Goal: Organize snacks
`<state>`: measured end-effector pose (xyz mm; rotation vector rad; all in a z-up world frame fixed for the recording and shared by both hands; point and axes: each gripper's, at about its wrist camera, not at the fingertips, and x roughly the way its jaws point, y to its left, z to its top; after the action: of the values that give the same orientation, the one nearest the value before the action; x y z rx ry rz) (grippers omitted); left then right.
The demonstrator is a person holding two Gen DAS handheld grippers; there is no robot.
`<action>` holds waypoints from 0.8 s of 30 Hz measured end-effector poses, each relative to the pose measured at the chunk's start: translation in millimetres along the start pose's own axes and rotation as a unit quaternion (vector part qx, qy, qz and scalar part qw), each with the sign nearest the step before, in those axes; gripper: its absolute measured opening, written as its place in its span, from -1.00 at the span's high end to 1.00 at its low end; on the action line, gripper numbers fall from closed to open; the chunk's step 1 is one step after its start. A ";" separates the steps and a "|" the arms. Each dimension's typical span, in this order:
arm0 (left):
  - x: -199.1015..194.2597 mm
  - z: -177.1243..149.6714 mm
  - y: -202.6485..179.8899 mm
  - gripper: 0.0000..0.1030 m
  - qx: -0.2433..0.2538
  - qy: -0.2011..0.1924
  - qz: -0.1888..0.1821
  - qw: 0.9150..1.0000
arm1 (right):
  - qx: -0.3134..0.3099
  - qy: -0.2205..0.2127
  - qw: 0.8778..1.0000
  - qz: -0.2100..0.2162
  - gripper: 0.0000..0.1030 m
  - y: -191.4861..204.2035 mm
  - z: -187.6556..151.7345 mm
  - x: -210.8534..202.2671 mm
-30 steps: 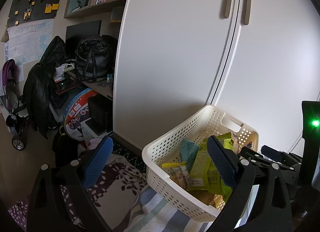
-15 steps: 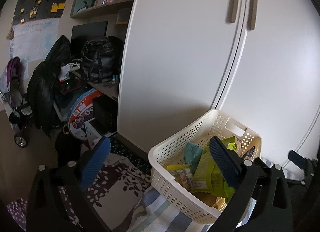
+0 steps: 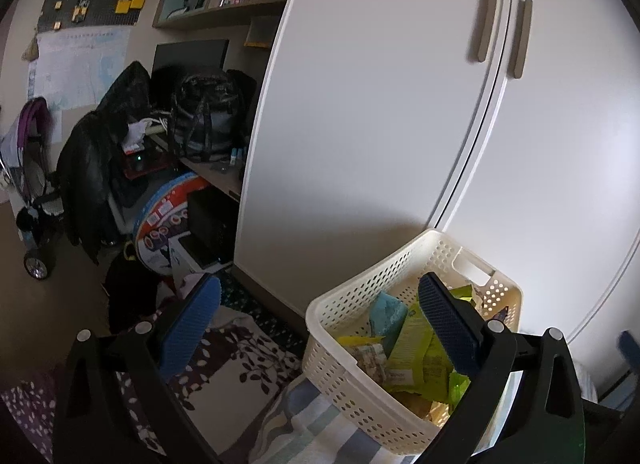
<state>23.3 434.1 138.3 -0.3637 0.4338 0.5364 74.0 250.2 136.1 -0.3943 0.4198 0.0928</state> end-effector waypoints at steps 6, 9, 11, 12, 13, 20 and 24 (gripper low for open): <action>-3.6 2.1 -5.8 -0.95 0.032 -0.002 0.006 0.999 | -0.017 -0.010 1.000 -0.003 -0.90 3.4 -7.8 -28.6; -7.9 3.5 -6.8 -0.95 0.041 -0.002 0.008 0.999 | -0.003 -0.001 1.000 0.010 -0.90 0.4 -11.3 -38.4; -13.0 0.5 -5.7 -0.95 0.050 0.003 0.003 0.999 | 0.000 0.006 1.000 0.017 -0.90 -1.3 -13.5 -44.7; -16.5 -1.2 -5.4 -0.95 0.055 0.008 -0.003 0.998 | -0.003 0.004 1.000 0.013 -0.90 -1.8 -15.2 -50.2; -21.8 -1.9 -3.8 -0.95 0.061 0.013 -0.010 0.998 | -0.006 0.000 1.000 0.006 -0.90 -1.7 -16.3 -54.5; -65.5 0.4 -4.0 -0.95 0.171 -0.024 -0.029 0.985 | 0.010 -0.010 1.000 -0.014 -0.90 -0.6 -15.2 -80.1; -78.6 -7.5 7.9 -0.95 0.196 -0.036 -0.045 0.979 | 0.006 -0.012 1.000 -0.003 -0.90 7.7 -13.0 -87.7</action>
<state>-44.1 404.9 168.3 0.0150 0.4407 0.3640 -12.0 251.6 158.8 -0.3815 0.3950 0.0899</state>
